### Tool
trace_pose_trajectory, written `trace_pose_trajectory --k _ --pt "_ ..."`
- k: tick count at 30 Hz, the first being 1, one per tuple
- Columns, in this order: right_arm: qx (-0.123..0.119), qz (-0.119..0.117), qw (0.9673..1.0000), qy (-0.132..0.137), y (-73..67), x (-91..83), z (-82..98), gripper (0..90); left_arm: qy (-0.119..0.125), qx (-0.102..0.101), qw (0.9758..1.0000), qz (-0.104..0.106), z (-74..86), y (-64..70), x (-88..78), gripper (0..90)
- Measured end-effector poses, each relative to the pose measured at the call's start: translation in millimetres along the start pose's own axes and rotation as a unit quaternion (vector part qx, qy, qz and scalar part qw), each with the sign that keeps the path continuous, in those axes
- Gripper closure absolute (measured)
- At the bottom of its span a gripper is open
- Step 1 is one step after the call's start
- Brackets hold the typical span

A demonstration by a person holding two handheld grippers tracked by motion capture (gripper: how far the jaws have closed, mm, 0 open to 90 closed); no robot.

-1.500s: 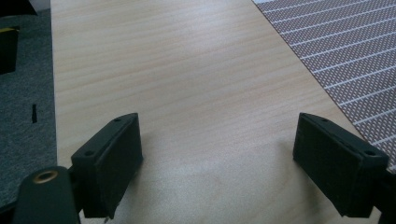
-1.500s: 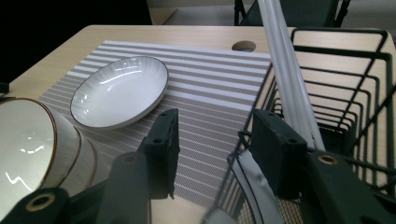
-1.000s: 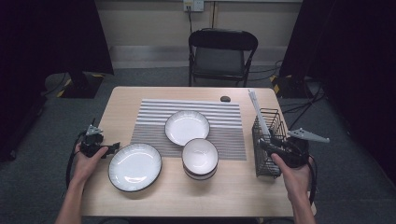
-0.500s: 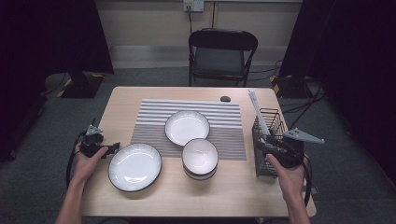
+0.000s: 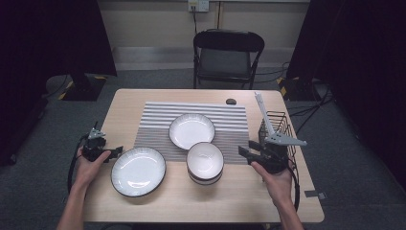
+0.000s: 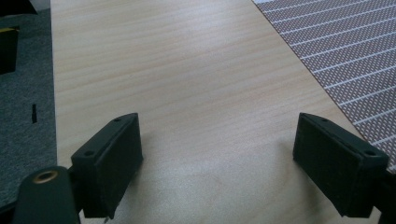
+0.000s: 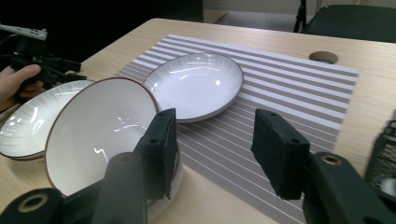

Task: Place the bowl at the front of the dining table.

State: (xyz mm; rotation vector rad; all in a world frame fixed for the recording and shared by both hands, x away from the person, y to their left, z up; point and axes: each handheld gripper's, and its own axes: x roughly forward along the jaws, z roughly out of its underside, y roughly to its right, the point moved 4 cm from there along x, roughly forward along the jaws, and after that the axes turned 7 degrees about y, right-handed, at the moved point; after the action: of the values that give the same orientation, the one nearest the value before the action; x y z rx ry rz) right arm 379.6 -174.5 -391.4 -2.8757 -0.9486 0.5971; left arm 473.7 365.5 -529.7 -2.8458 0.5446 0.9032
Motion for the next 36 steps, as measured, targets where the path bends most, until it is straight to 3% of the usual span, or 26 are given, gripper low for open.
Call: trace_pose_trajectory --k 7,12,19,36 --pt "-0.014 -0.02 0.9995 -0.02 -13.6 27.4 6.1 52.1 0.0 0.0 1.0 0.0 0.0 0.0 0.0 15.1" --pt "-0.016 -0.05 0.9982 -0.029 -20.7 50.0 10.1 55.7 0.0 0.0 1.0 0.001 0.1 -0.1 -0.1 15.1" --pt "-0.026 -0.072 0.9959 -0.048 -29.6 75.1 18.8 63.1 -0.001 0.002 1.0 0.001 0.2 -0.4 -0.3 15.1" --pt "-0.029 -0.091 0.9924 -0.077 -26.5 90.8 28.7 74.8 -0.001 0.001 1.0 0.003 0.2 -0.6 -0.3 15.0"
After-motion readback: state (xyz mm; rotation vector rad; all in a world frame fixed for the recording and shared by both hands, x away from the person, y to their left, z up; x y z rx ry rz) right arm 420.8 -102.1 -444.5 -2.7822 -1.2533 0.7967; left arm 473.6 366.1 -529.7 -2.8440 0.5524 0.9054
